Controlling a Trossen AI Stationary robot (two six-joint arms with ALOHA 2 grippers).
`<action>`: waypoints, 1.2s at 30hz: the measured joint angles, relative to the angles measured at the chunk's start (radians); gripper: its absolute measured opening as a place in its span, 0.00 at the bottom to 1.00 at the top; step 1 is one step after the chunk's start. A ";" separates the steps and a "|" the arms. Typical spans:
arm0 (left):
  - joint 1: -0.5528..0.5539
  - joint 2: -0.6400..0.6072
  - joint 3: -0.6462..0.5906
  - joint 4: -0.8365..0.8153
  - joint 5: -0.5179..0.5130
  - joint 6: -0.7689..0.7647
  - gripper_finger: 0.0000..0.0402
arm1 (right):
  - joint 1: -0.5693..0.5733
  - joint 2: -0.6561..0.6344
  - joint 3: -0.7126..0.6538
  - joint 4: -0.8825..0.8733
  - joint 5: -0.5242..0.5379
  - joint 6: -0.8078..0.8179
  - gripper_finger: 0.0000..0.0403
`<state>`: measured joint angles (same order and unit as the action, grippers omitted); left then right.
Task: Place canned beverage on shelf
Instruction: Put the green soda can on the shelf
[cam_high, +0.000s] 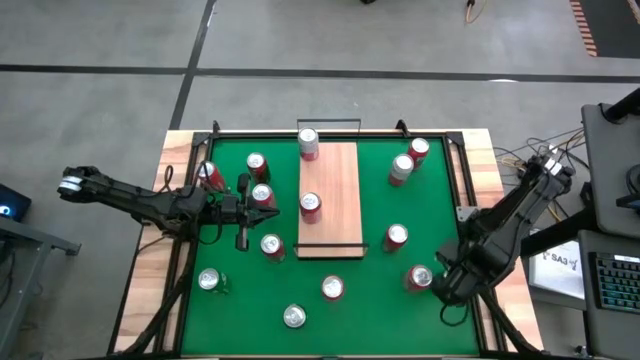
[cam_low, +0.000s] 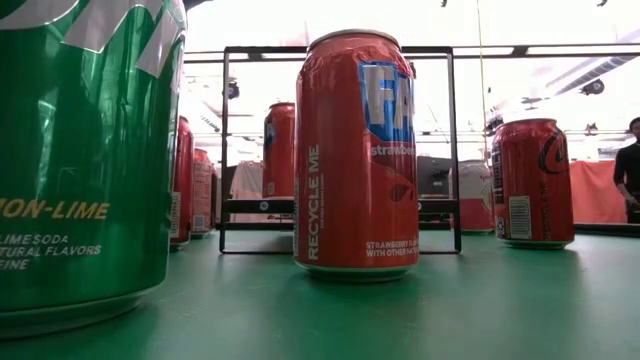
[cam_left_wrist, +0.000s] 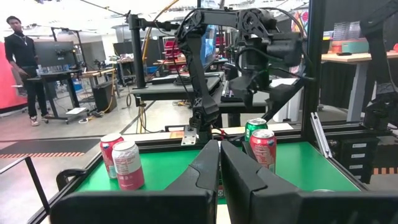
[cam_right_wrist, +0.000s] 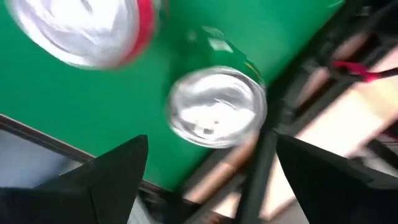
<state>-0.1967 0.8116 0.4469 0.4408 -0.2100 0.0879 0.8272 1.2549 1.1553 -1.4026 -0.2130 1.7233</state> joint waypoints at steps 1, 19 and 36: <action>0.000 0.000 0.000 0.000 0.000 0.000 0.00 | 0.000 0.010 0.000 -0.018 -0.024 -0.037 0.86; 0.000 0.000 0.000 0.001 -0.001 0.000 0.00 | 0.000 0.024 -0.006 -0.021 0.059 -0.248 0.81; 0.000 0.000 0.000 0.000 -0.001 -0.011 0.00 | -0.001 0.023 -0.120 0.085 0.057 -0.203 0.81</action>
<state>-0.1967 0.8120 0.4469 0.4404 -0.2108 0.0769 0.8267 1.2784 1.0354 -1.3179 -0.1558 1.5206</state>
